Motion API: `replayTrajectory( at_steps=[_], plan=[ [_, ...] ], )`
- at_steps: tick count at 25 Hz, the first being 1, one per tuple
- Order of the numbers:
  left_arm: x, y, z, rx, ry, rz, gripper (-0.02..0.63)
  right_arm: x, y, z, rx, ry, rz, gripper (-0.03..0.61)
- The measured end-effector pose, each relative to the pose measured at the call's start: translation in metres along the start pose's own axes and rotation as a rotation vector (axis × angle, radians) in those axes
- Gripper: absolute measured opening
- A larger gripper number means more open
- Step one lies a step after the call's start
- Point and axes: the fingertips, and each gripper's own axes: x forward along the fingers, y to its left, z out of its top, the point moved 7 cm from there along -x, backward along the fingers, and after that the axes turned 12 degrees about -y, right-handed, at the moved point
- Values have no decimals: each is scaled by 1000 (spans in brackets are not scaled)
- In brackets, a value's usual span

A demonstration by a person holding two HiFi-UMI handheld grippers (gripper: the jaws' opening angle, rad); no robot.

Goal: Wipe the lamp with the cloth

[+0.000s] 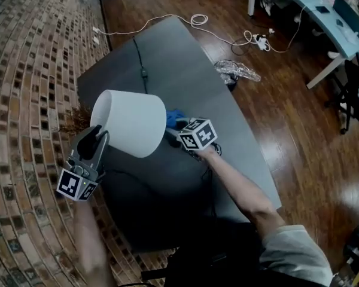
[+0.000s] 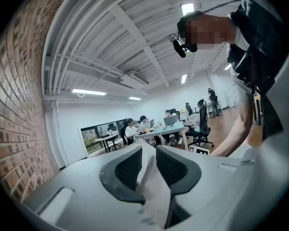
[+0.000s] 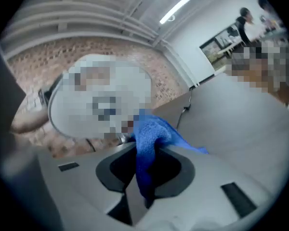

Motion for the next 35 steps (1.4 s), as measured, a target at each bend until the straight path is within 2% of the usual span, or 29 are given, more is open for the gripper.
replayTrajectory(
  at_steps=[3, 5, 6, 7, 8, 10, 11, 12, 14, 16, 18, 20, 21, 23, 25, 27, 29, 31, 33, 35],
  plan=[
    [-12, -17, 4, 35, 17, -38, 95, -30, -18, -42, -349, 247, -165, 83],
    [-18, -26, 5, 47, 22, -45, 88, -54, -36, -53, -435, 315, -295, 83],
    [-22, -29, 6, 49, 22, -43, 86, -64, -39, -48, -427, 292, -332, 83],
    [-26, -32, 6, 49, 22, -38, 84, -71, -35, -37, -391, 226, -331, 83],
    [-30, -35, 5, 49, 23, -33, 84, -75, -24, -22, -327, 126, -290, 83],
    [-36, -42, 5, 56, 29, -36, 81, -73, 7, 2, -126, -86, -125, 83],
    [-37, -48, 6, 60, 28, -42, 81, -67, 22, 5, -20, -151, -42, 83],
    [-37, -54, 8, 64, 25, -49, 80, -58, 32, 0, 59, -176, 13, 83],
    [-38, -69, 13, 76, 27, -58, 78, -40, 31, -28, 109, -125, 20, 83],
    [-41, -85, 16, 86, 36, -70, 70, -40, 11, -59, 74, -15, -78, 84],
    [-46, -103, 18, 97, 48, -84, 58, -59, -12, -70, 5, 75, -215, 84],
    [-53, -125, 18, 117, 74, -98, 60, -82, -24, -60, -40, 99, -306, 84],
    [-58, -139, 17, 138, 98, -108, 59, -92, -26, -48, -57, 90, -321, 83],
    [-68, -176, 14, 215, 159, -151, 58, -110, -23, -24, -71, 49, -303, 83],
    [-76, -222, 10, 318, 212, -217, 55, -132, -19, -3, -35, -3, -260, 83],
    [-86, -266, 1, 434, 280, -310, 57, -155, -12, 13, 27, -45, -211, 83],
    [-102, -301, -18, 515, 381, -400, 55, -174, 5, 28, 28, -58, -158, 83],
    [-116, -328, -40, 545, 478, -448, 57, -184, 33, 38, -40, -38, -105, 83],
    [-125, -343, -60, 523, 550, -425, 96, -181, 64, 33, -110, 2, -57, 83],
    [-134, -350, -78, 458, 585, -377, 130, -168, 90, 8, -170, 66, -27, 83]
  ],
)
